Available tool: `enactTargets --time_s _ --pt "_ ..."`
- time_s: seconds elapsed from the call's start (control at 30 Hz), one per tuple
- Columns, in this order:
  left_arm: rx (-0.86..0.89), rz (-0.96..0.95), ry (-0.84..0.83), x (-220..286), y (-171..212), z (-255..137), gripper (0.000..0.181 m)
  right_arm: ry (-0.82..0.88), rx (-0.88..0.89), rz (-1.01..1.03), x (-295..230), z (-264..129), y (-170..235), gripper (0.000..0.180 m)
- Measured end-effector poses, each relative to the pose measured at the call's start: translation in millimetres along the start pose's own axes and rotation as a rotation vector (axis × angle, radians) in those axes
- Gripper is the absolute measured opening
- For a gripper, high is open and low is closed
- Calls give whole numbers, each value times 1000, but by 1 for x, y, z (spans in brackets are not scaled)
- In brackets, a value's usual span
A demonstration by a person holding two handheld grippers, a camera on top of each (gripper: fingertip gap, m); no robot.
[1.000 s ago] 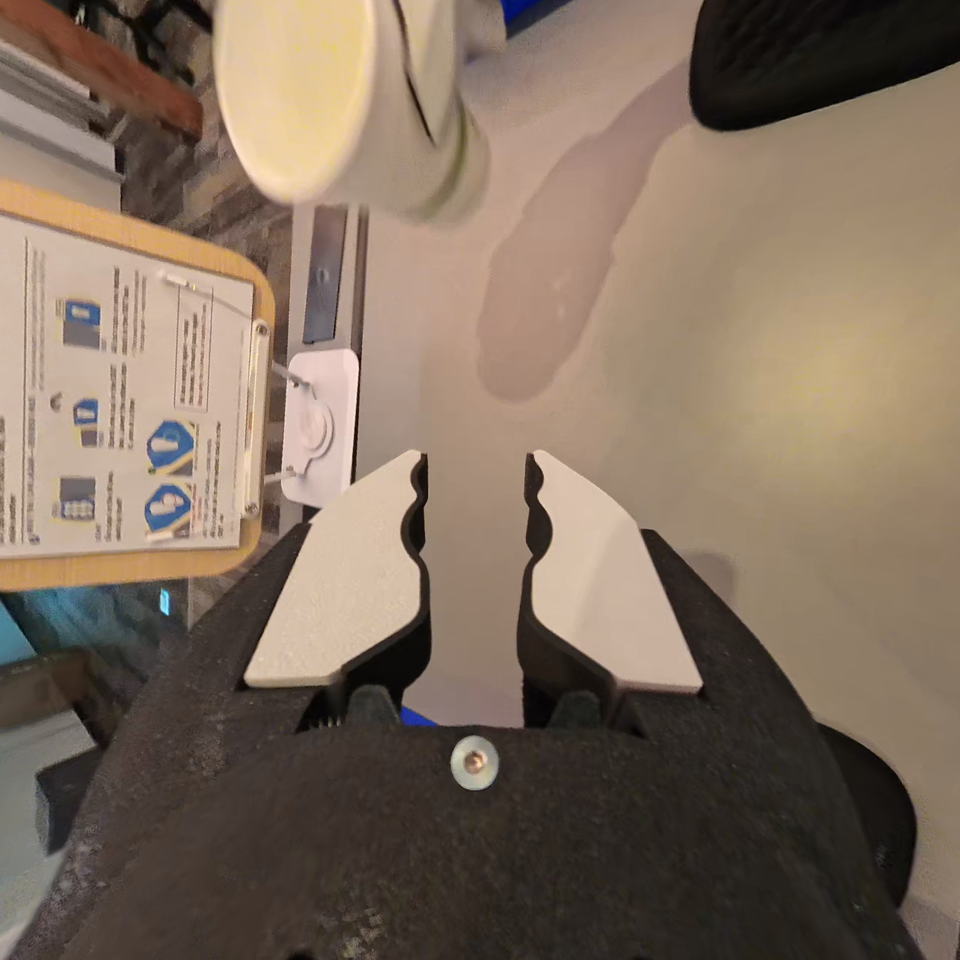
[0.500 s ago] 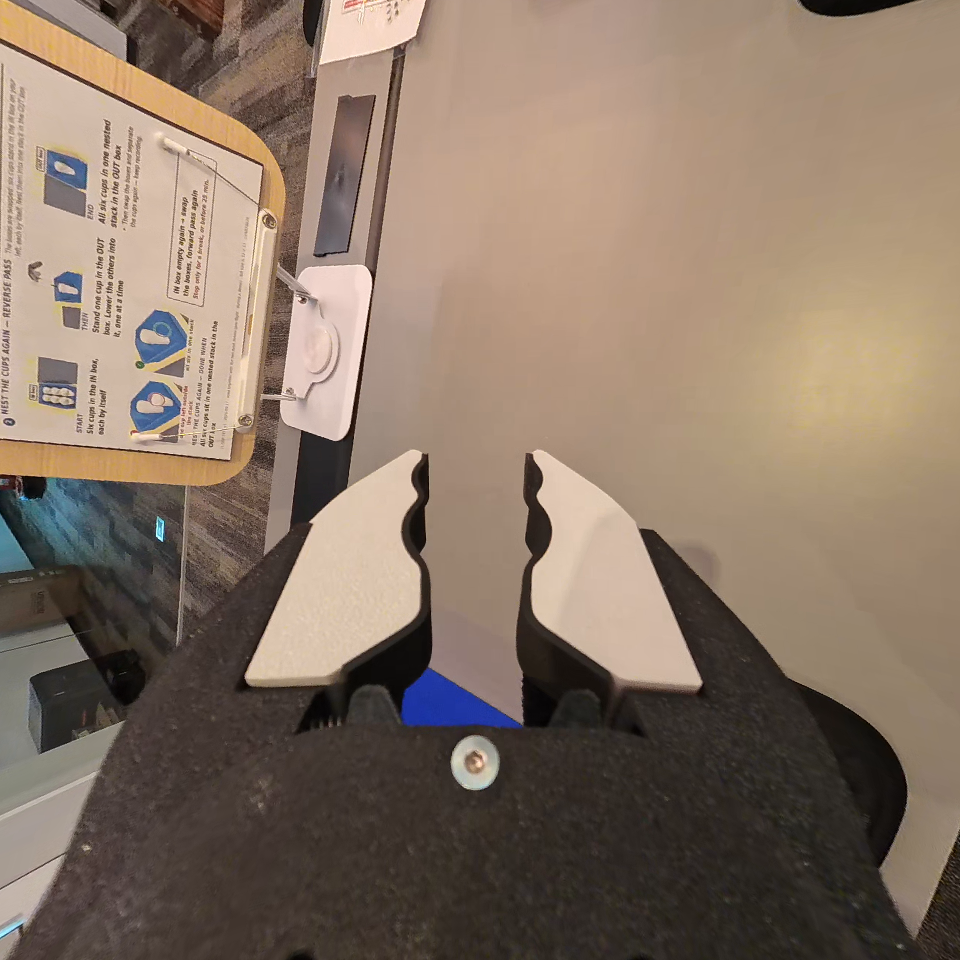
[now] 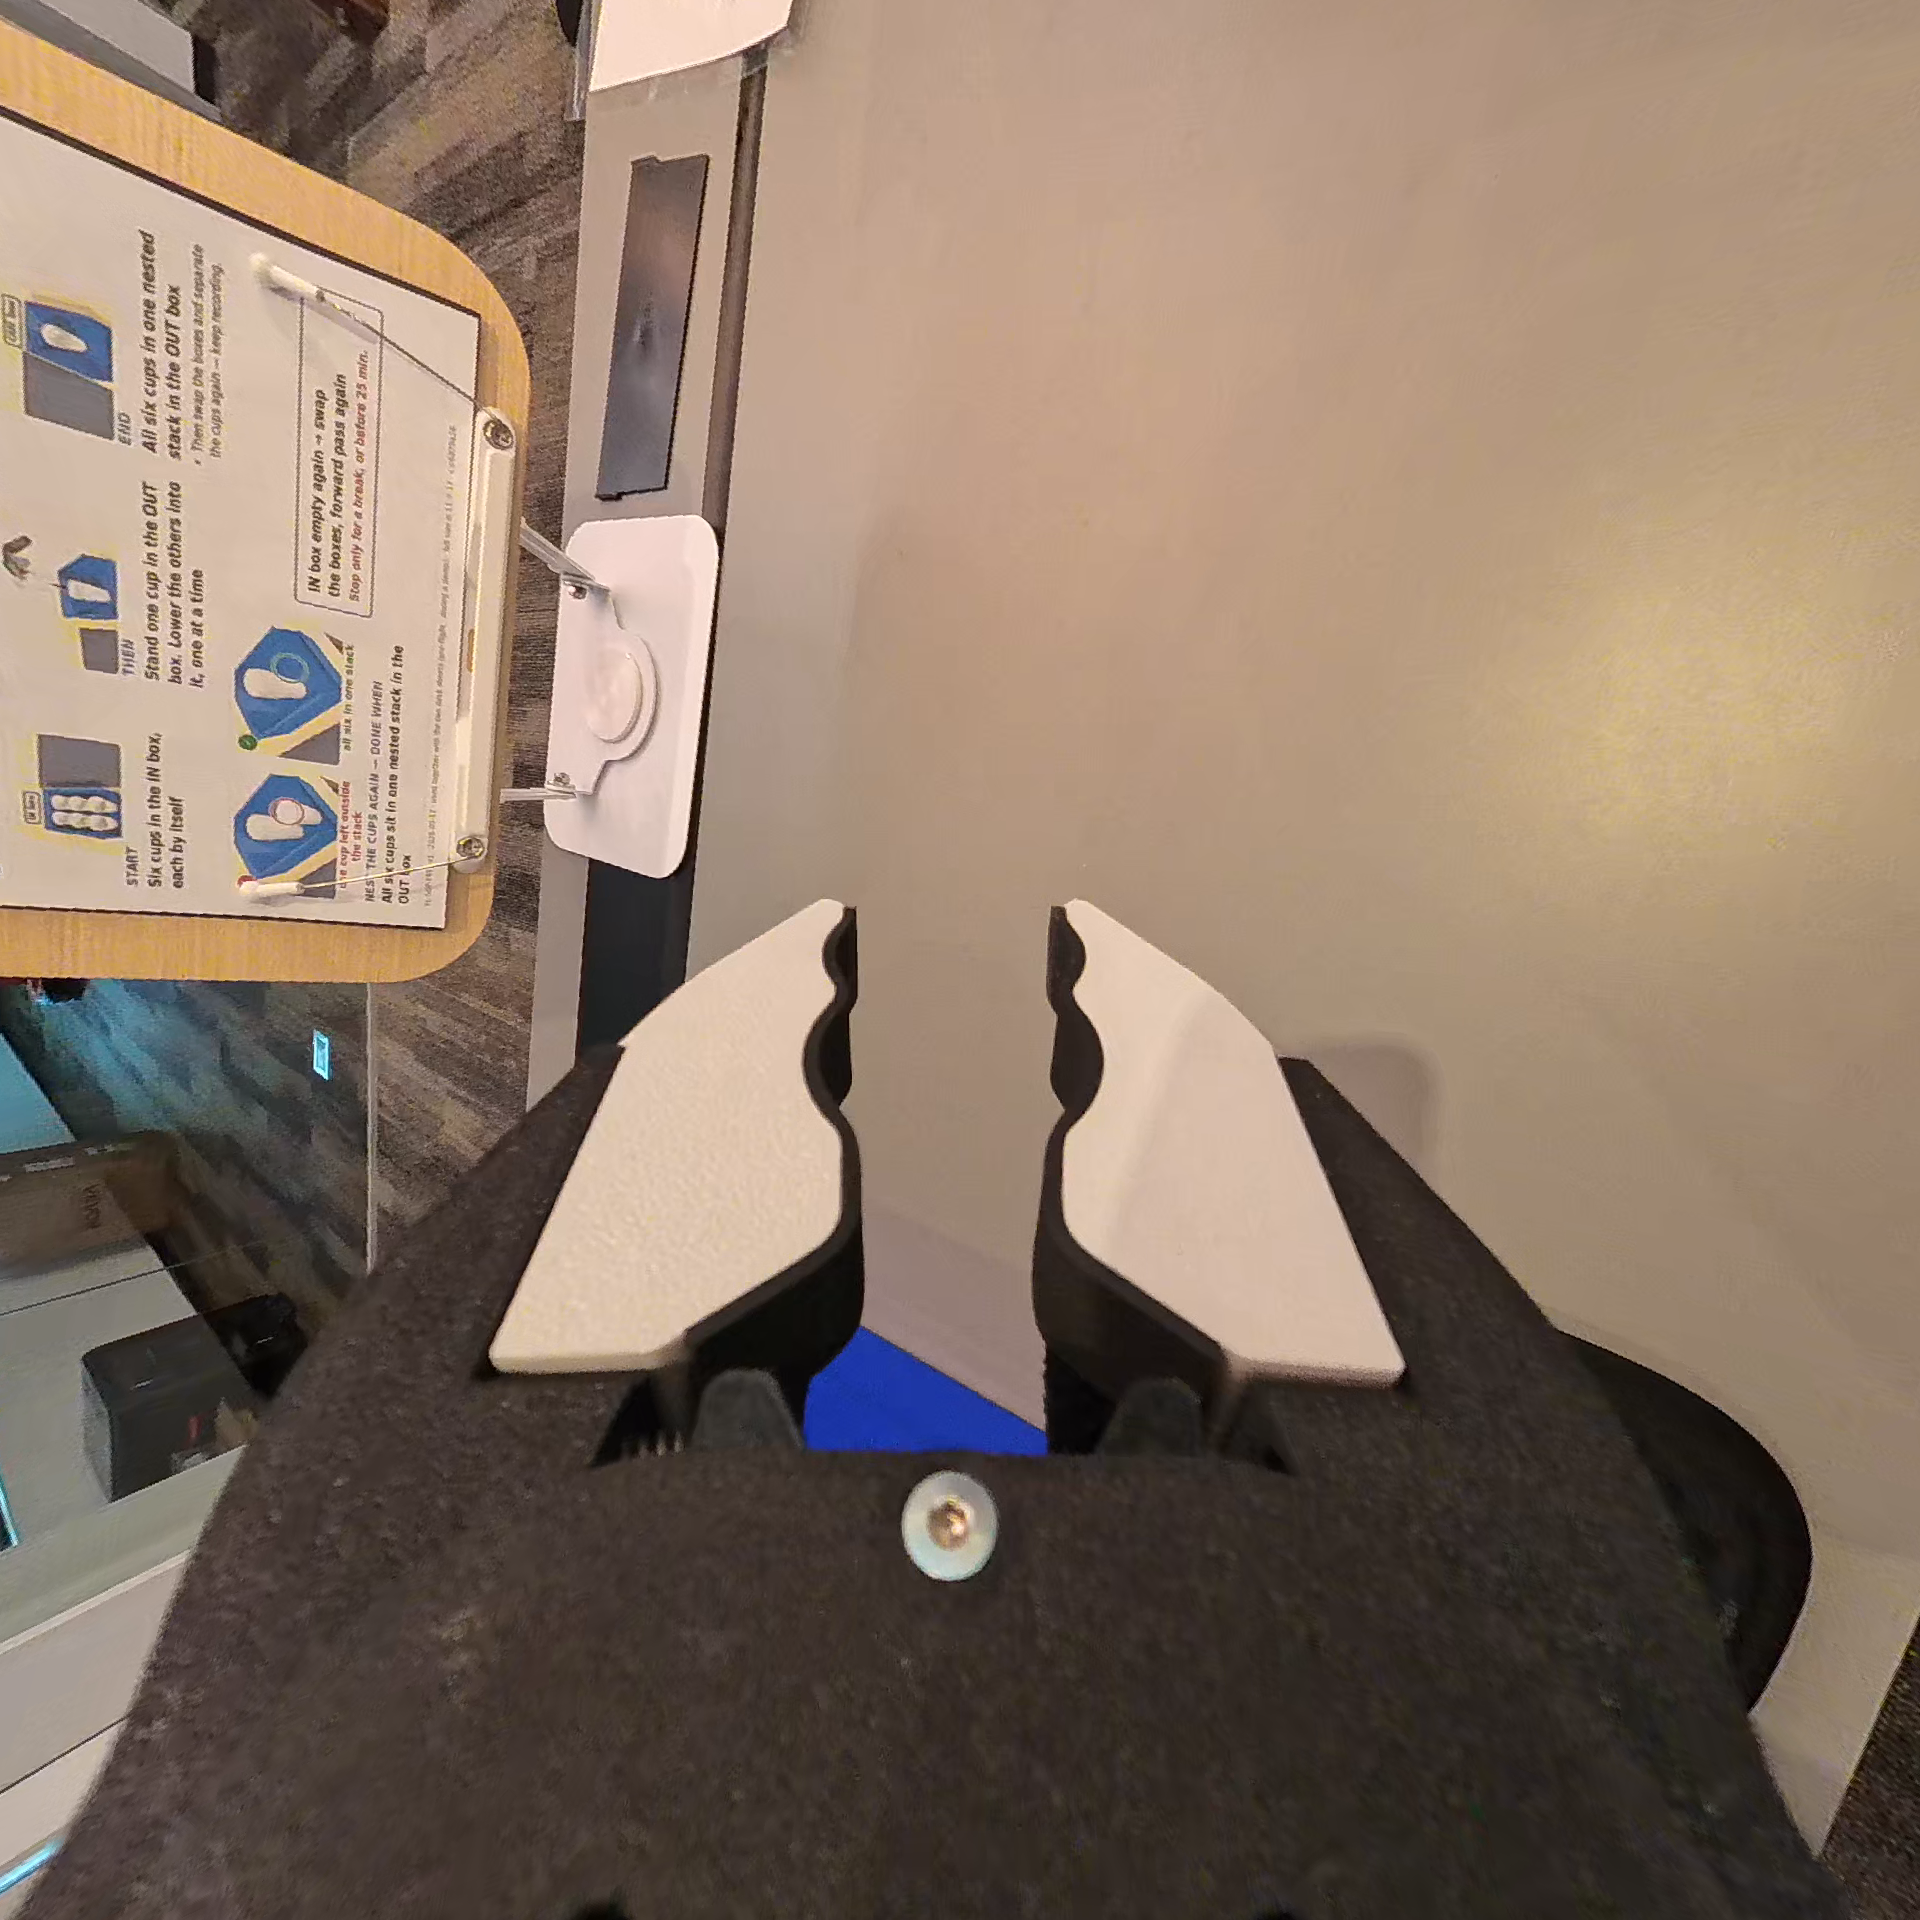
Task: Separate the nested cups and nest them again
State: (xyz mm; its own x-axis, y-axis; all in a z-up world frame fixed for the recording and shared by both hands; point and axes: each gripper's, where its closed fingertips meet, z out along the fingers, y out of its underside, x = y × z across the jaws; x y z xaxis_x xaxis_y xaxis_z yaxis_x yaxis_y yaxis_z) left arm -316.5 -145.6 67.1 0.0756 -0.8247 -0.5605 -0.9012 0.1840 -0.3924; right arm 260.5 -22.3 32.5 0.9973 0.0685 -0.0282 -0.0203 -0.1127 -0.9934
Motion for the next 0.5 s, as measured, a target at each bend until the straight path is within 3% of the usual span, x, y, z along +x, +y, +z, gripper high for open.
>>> enactTargets --time_s 0.33,0.5 --pt "-3 4 1 1 -2 1 34 19 -319 -100 2 -10 39 92" --pt "-9 -14 -14 -4 4 0 34 -7 -361 -92 -4 -9 45 92"
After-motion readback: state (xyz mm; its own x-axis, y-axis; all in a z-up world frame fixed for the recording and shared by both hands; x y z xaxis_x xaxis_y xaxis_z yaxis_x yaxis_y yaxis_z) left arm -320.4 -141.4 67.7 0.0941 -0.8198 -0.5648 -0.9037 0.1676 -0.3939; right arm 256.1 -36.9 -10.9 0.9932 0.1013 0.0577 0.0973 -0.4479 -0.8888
